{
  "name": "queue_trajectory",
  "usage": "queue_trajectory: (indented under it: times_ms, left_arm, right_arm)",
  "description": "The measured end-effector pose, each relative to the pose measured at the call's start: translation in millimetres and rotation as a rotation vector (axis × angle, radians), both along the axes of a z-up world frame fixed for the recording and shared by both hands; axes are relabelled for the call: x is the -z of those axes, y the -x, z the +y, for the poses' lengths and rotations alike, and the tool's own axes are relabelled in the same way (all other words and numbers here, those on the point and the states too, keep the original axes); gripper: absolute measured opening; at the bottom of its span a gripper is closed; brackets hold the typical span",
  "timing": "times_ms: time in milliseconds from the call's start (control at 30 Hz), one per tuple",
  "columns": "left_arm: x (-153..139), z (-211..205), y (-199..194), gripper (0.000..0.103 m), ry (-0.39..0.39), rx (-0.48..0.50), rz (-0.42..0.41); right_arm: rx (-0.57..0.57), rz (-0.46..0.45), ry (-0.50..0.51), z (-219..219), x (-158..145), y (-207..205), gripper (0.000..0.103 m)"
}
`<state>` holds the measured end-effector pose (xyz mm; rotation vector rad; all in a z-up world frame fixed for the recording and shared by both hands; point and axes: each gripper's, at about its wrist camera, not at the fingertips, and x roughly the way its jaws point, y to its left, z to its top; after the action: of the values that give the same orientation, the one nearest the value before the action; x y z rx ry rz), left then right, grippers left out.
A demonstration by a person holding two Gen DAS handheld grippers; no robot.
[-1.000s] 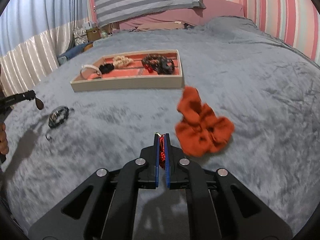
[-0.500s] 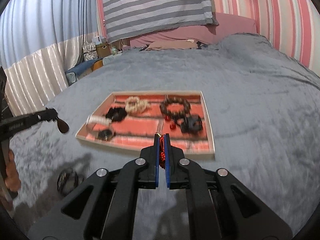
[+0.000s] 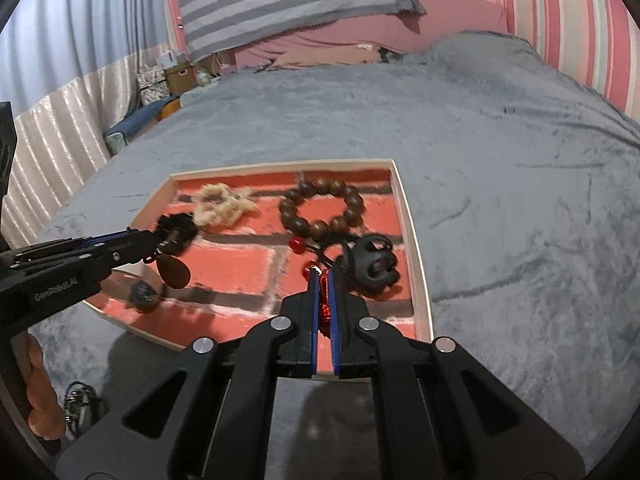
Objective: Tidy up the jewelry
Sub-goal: 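Carry the pendant and red charm into the tray and open both tools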
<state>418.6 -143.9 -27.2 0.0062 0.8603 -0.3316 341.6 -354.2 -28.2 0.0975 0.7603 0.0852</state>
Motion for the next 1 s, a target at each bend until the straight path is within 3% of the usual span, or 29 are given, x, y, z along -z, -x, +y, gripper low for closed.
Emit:
queue_trajectory:
  times_ms: [267,567,633,700,867,967,1000]
  left_arm:
    - [25.7,-9.0,-7.5,0.018,-0.056,-0.016,0.032]
    - [29.3,-7.1,-5.1,0.019,-0.081,-0.03,0.066]
    - [25.3,-5.6,-1.6,0.026,-0.076,-0.031,0.062]
    - [18.1,-2.8,4.1,0.05,-0.071,-0.039,0.043]
    - [-5.2,4.7,20.2,0.053,-0.041,-0.03,0.003]
    - [-27.0,16.8,34.1,0.062,-0.037,-0.046,-0.054]
    - [-34.2,21.9,39.5,0.07,-0.042,-0.057,-0.077]
  right_arm:
    - [0.017,0.07,0.026,-7.9,23.0,-15.7,0.005]
    - [0.019,0.145,0.051,-6.1,41.6,-27.6,0.007]
    - [0.019,0.155,0.052,-5.8,39.9,-30.0,0.013]
    - [0.023,0.15,0.063,-5.9,36.0,-29.5,0.029]
    - [0.027,0.09,0.029,-8.6,9.9,-19.5,0.046]
    - [0.037,0.047,0.001,-14.5,-12.2,-10.2,0.064]
    - [0.046,0.03,0.002,-16.7,-20.6,-5.5,0.072]
